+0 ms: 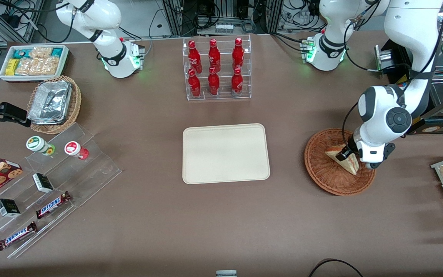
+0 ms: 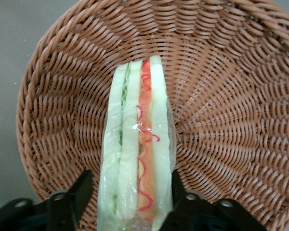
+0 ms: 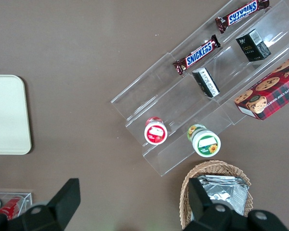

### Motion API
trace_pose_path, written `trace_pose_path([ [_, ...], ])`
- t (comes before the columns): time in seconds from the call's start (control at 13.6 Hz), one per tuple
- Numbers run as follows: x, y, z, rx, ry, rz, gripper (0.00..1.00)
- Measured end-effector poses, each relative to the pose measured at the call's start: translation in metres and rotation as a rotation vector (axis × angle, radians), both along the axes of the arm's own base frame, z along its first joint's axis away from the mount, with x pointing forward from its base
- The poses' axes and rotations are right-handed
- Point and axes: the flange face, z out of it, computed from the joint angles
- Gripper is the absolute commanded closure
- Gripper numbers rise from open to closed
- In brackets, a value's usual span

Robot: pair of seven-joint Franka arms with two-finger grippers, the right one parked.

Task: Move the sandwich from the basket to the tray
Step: 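Lower the left gripper and close it on the wrapped sandwich, then lift the sandwich and carry it with the left gripper over the tray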

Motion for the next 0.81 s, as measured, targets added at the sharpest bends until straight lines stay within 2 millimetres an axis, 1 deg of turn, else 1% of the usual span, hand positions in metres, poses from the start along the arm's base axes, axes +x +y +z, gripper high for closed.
trace_pose_path([
  [0.15,-0.001,0.001,0.013,0.003,0.022,0.0,1.0],
  [0.3,0.001,-0.001,0.039,0.006,0.041,-0.008,1.0],
  [0.37,0.004,-0.004,0.055,0.007,0.049,-0.017,1.0],
  [0.44,0.008,-0.011,0.069,0.007,0.059,-0.033,1.0],
  [0.59,0.014,-0.037,0.092,0.003,0.068,-0.08,1.0],
  [0.66,0.015,-0.055,0.1,0.0,0.066,-0.112,1.0],
  [0.81,0.012,-0.096,0.108,-0.012,0.056,-0.196,1.0],
])
